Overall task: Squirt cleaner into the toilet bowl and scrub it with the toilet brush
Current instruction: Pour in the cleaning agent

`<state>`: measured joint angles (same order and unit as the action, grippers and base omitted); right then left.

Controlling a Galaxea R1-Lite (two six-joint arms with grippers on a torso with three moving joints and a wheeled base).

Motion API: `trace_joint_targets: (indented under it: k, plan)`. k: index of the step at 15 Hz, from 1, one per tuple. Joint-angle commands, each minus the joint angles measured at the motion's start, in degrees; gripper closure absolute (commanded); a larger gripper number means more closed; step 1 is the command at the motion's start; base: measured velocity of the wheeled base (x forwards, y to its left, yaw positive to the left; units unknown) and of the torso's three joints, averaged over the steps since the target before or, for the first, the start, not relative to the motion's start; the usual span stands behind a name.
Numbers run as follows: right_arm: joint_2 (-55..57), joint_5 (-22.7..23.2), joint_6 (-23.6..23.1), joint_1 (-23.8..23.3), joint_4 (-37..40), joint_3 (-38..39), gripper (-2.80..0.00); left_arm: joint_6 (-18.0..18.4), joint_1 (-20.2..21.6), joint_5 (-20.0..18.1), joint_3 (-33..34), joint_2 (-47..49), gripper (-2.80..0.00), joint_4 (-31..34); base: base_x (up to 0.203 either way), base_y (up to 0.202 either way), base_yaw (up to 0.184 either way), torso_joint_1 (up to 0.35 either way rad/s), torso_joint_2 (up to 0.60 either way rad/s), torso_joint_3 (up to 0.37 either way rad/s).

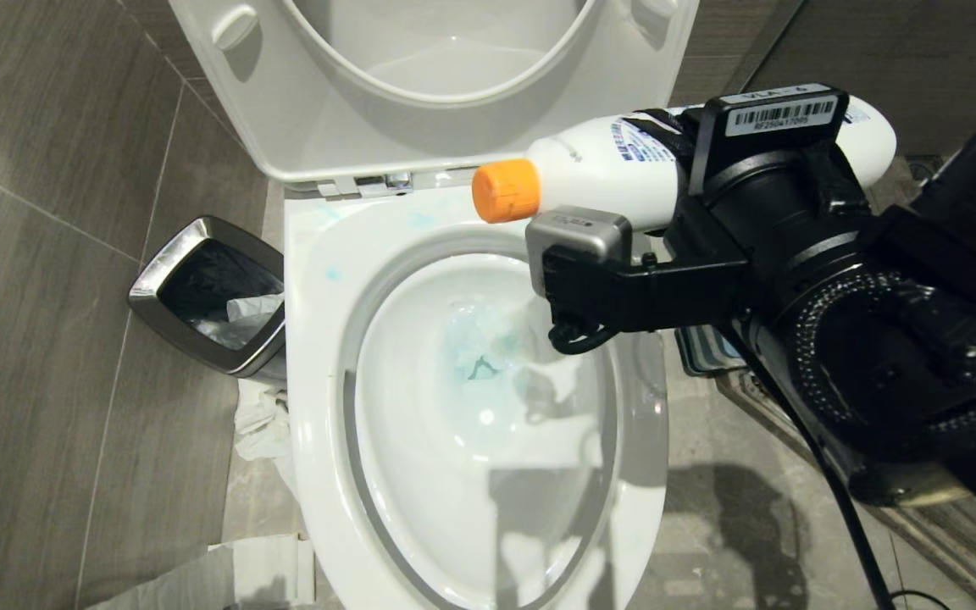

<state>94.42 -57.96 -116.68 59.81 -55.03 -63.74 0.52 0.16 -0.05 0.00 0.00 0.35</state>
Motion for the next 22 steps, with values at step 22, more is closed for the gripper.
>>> trace_joint_targets:
  k: [22]
  plan:
    - [5.0,-0.7,-41.5,0.4,-11.1,-4.3,0.0,0.0,0.0,0.0,0.0,0.1,0.0,0.0,0.0,0.0,0.0,0.0,0.0,0.0]
